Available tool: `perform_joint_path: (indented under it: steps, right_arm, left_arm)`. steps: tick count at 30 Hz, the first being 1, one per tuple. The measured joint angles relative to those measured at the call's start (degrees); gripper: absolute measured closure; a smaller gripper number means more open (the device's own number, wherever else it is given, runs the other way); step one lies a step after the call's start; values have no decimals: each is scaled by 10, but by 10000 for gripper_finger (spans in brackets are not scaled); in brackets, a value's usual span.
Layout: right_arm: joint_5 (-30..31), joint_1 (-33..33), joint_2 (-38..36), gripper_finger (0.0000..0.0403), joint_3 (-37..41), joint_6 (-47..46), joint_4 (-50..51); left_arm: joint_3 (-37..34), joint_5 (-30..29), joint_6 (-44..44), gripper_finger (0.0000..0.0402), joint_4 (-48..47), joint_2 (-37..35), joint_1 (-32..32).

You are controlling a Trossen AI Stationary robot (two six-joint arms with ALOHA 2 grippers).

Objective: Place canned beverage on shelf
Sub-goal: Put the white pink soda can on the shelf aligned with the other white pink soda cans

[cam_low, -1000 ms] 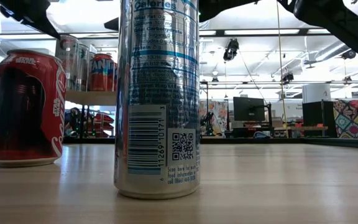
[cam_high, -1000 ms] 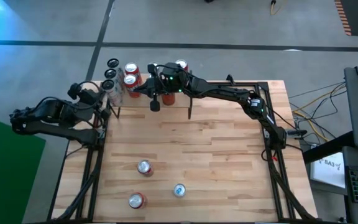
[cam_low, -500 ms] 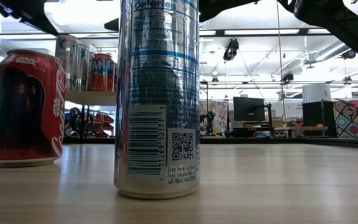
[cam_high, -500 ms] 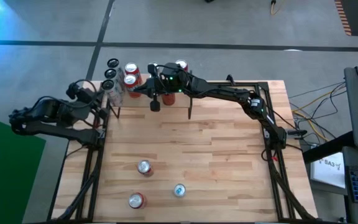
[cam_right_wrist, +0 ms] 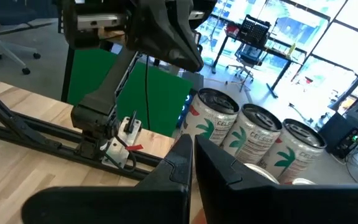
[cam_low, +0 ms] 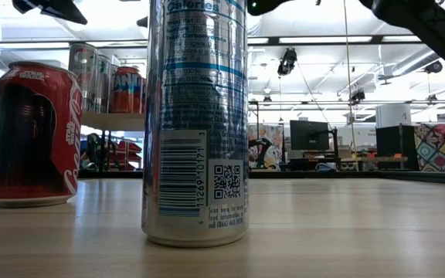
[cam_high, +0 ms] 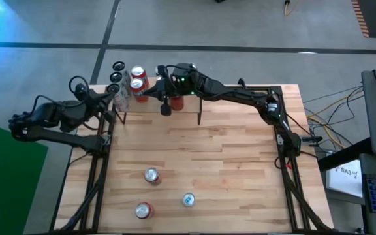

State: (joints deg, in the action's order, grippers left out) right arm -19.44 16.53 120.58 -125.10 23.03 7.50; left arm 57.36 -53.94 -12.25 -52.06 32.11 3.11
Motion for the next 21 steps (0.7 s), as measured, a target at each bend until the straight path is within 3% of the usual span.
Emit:
perform_joint_path:
  steps: [5, 14, 21]
  right_arm:
    - [2, 0, -29, 394, 0, 3, 48]
    - [79, 3, -53, 394, 0, 55, 128]
    - [109, 3, -86, 394, 0, 55, 202]
  left_arm:
    - [0, -1, -2, 402, 15, 15, 0]
    - [0, -1, 32, 402, 80, 69, -2]
    - [39, 9, 34, 402, 70, 122, -18]
